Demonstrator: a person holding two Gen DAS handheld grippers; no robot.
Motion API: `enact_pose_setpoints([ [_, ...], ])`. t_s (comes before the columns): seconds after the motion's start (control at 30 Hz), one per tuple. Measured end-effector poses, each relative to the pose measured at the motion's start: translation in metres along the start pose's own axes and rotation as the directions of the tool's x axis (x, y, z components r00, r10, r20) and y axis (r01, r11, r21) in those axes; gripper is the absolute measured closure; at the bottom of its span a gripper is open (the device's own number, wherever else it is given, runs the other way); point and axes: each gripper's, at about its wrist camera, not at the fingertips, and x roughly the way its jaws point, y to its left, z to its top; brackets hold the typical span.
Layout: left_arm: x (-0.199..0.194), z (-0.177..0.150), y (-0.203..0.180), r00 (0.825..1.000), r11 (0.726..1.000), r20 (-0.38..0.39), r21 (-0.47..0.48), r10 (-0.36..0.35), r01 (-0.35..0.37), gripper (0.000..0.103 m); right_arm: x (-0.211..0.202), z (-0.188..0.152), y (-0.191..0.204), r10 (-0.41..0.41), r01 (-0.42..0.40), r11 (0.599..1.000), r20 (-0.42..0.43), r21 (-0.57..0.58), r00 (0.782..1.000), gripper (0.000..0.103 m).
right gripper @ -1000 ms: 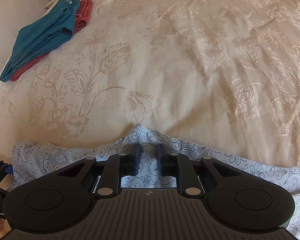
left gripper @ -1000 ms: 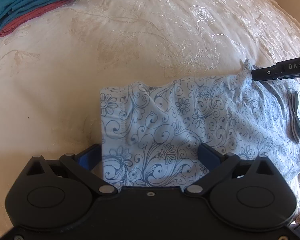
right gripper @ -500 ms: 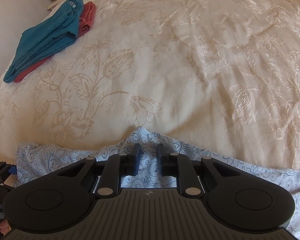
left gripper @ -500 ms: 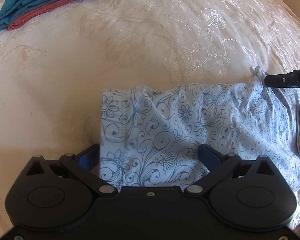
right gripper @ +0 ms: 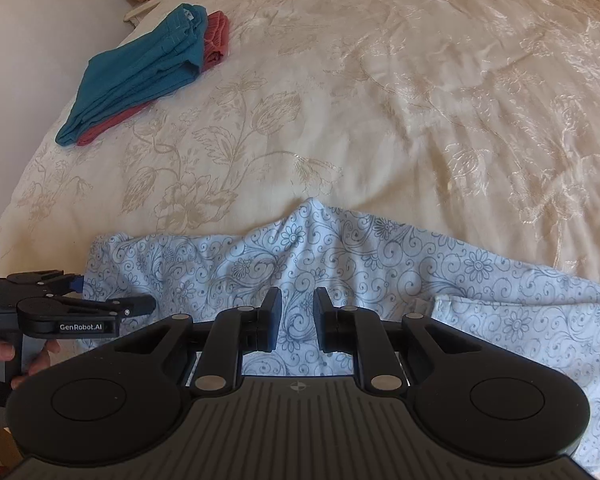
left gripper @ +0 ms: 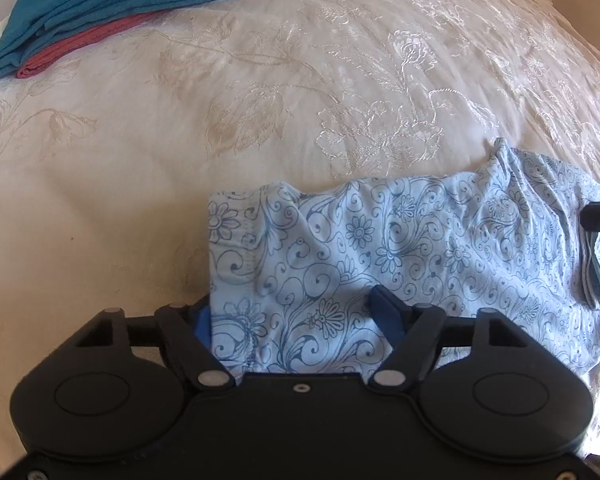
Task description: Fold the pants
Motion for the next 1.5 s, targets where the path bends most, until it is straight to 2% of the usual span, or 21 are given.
enact_pose_setpoints([
  [0.13,-0.012,-0.003,0.014,0.999,0.998,0.022,-0.045,-0.041,0.042,0.062,-0.009,-0.016,0.001,0.003,-0.003,1.000,-0.016,0.006,1.000,0.085],
  [0.23,-0.022,-0.005,0.017,0.997,0.996,0.032,-0.051,-0.067,0.069,0.070,-0.014,-0.027,0.000,0.009,-0.009,1.000,-0.026,0.024,1.000,0.085],
  [0.37,-0.036,0.000,-0.001,0.998,1.000,0.053,0.006,-0.023,0.022,0.071,-0.019,-0.037,-0.003,0.014,-0.013,0.999,-0.029,0.045,0.999,0.085],
  [0.47,-0.051,0.004,-0.014,0.997,1.000,0.073,0.014,-0.009,0.008,0.071,-0.023,-0.043,-0.009,0.021,-0.019,0.998,-0.026,0.053,0.999,0.085],
  [0.7,-0.090,0.024,-0.058,0.992,0.999,0.120,-0.010,-0.047,0.048,0.071,-0.036,-0.052,-0.033,0.040,-0.039,0.997,-0.011,0.073,0.999,0.085],
  [0.97,-0.109,0.047,-0.154,0.983,0.996,0.160,-0.005,-0.092,0.094,0.071,-0.064,-0.061,-0.083,0.072,-0.072,0.994,0.011,0.086,0.997,0.085],
  [1.13,-0.088,0.052,-0.228,0.987,0.998,0.144,0.025,-0.067,0.064,0.071,-0.086,-0.067,-0.125,0.072,-0.075,0.991,0.032,0.108,0.997,0.085],
  [1.3,-0.049,0.048,-0.293,0.994,0.999,0.104,0.029,-0.043,0.040,0.071,-0.103,-0.074,-0.171,0.055,-0.059,0.991,0.036,0.121,0.998,0.085],
  [1.5,-0.008,0.038,-0.351,0.998,0.996,0.055,0.086,-0.001,-0.004,0.071,-0.116,-0.080,-0.213,0.034,-0.037,0.994,0.029,0.105,0.999,0.085],
])
